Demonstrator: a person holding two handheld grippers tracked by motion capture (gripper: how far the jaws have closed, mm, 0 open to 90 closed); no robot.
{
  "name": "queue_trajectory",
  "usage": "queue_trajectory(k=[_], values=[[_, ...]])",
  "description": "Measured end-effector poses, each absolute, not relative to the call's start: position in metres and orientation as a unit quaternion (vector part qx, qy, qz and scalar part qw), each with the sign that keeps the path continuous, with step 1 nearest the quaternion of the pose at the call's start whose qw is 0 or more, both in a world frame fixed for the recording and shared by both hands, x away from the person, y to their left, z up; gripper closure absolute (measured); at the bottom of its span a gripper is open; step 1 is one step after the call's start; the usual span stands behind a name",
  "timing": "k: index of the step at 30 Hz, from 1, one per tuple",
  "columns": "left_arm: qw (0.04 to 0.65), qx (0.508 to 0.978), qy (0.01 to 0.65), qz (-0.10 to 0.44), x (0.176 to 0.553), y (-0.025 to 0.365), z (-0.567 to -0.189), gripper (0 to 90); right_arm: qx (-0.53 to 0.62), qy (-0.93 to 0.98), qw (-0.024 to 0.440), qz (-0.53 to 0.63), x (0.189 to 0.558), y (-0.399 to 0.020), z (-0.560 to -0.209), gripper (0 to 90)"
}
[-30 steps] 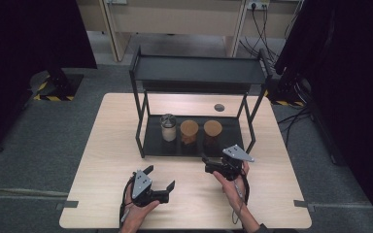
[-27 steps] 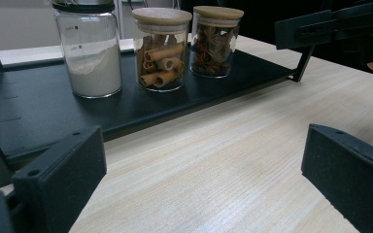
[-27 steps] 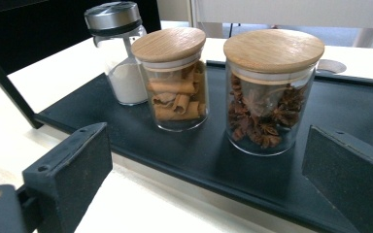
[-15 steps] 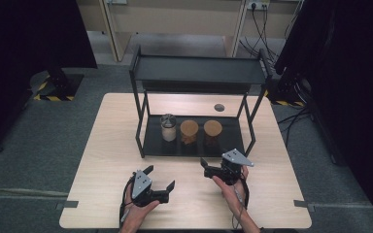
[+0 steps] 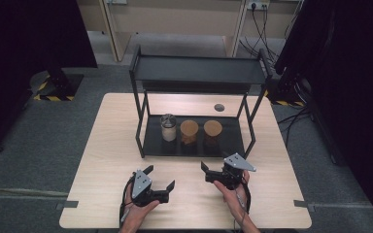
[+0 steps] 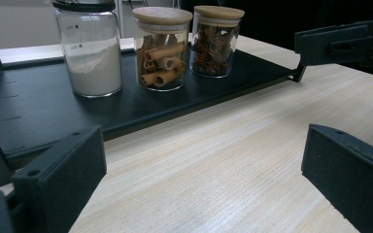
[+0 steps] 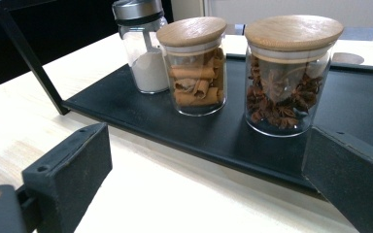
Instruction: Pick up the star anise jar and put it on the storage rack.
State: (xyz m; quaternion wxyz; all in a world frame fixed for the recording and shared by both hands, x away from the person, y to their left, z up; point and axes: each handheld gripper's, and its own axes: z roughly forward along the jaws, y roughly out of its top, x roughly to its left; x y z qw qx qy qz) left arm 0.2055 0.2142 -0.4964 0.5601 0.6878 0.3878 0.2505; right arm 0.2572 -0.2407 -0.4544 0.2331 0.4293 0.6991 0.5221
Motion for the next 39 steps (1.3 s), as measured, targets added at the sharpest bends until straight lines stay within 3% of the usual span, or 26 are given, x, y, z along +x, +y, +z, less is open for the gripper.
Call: queue_trajectory(k=[39], values=[[0.56, 0.687, 0.391, 0.248, 0.206, 0.214, -0.496, 1.9, 0.415, 0.703, 0.222, 0.534, 0.242, -0.25, -0.462, 3.8]])
